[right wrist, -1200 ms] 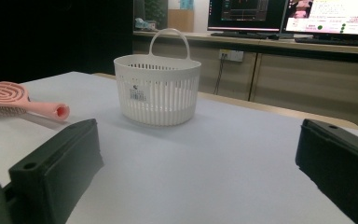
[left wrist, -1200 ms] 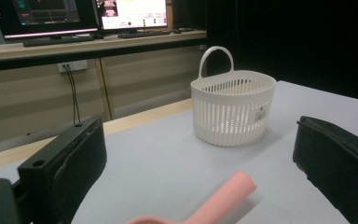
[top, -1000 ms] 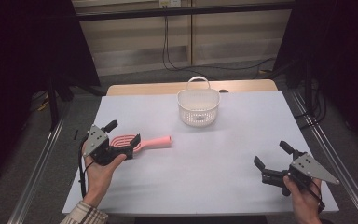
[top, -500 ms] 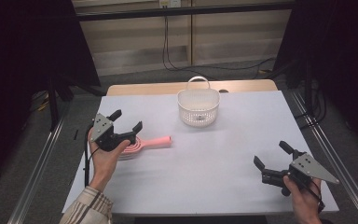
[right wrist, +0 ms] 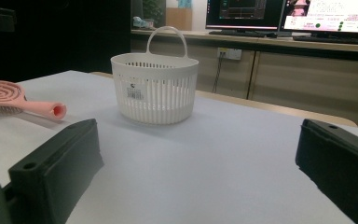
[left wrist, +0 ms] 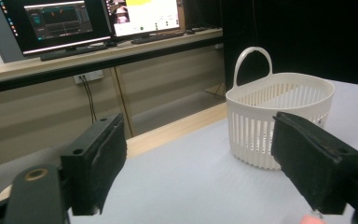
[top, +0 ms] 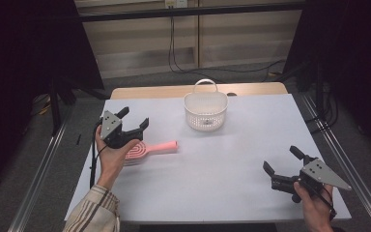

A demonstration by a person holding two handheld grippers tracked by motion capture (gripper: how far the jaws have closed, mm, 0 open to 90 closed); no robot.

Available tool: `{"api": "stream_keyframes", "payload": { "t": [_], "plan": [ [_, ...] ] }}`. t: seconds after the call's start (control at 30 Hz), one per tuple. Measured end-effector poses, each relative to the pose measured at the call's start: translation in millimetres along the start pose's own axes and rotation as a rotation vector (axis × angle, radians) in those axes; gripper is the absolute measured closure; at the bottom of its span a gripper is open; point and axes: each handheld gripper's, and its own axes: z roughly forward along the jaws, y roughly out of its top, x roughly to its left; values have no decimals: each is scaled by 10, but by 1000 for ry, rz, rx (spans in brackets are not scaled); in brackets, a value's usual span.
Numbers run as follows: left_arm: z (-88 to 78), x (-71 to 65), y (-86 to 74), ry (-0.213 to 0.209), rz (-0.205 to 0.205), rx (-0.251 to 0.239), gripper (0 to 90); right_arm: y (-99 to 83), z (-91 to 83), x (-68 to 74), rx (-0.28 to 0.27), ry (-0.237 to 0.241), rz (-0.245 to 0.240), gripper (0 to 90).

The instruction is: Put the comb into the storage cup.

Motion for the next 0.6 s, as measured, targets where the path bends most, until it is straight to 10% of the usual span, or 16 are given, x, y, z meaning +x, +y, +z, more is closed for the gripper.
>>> {"api": "stream_keyframes", "payload": {
  "t": [0.6],
  "plan": [
    [-9, 26, -41, -84, -48, 15, 678, -1, -4, 1, -3, 4, -4, 0]
  ]
}}
